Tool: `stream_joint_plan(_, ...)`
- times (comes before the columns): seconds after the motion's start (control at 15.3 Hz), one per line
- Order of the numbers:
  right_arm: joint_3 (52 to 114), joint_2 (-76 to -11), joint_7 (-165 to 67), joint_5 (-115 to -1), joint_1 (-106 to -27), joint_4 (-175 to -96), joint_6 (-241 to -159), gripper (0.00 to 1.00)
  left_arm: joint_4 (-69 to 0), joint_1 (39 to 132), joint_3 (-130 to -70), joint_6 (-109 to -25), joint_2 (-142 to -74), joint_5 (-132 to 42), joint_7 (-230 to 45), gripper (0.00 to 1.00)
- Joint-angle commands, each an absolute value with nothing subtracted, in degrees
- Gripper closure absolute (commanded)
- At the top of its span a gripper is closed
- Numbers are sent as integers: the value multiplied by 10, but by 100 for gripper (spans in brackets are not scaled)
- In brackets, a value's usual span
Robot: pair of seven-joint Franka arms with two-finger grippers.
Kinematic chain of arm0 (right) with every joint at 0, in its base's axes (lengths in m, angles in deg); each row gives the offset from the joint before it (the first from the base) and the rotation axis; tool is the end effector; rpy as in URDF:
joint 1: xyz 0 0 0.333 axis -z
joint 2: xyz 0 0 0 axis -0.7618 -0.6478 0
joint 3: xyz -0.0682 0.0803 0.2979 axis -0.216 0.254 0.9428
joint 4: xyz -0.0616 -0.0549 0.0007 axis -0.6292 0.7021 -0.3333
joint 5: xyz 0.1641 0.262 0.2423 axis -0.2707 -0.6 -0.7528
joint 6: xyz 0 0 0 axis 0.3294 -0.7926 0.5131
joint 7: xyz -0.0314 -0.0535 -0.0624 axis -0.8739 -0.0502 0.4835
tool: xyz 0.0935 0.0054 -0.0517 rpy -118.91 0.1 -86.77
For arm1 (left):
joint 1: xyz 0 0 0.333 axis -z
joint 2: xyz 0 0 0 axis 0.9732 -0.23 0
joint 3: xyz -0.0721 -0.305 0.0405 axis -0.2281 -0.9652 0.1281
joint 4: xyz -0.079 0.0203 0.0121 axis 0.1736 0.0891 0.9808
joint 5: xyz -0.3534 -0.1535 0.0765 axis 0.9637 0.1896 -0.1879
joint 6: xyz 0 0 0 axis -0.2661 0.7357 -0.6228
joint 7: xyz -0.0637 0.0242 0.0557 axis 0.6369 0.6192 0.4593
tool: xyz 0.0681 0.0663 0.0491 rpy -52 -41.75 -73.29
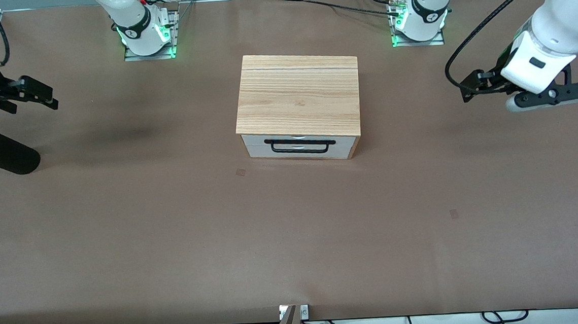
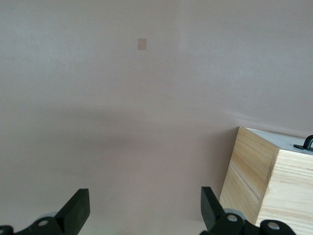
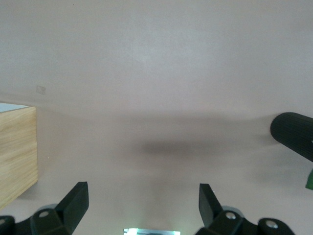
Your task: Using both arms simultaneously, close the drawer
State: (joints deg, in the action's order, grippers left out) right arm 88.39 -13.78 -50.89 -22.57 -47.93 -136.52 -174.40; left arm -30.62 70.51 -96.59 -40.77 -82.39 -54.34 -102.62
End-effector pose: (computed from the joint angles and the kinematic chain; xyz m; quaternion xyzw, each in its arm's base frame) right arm 0.5194 -0.0138 0.5958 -0.9991 -0.0100 0.0370 0.0172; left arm 0.5438 -0.0845 0.5838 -0.9970 -0.0670 0.0370 0.0144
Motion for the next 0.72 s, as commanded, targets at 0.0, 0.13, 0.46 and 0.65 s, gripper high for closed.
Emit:
stream_joint_plan(0.0,884,-146,-521,-222,-477,-1354,-1726,0,-327,689,-968,-420,-809,-525,-1021,0)
stream_joint_plan(0.13,885,-152,-529,-220,-475,-1354,-1731,0,-327,689,-968,-418,-811,-517,-1020,0)
stream_joint_plan(0.46,884,-153,-529,-220,-469,-1353,-1731,0,-324,689,-968,-415,-811,-516,-1020,0)
stream_joint_plan(0.65,884,-155,-529,-216,-472,-1353,-1742,0,-324,689,-968,-415,-812,-516,-1020,0)
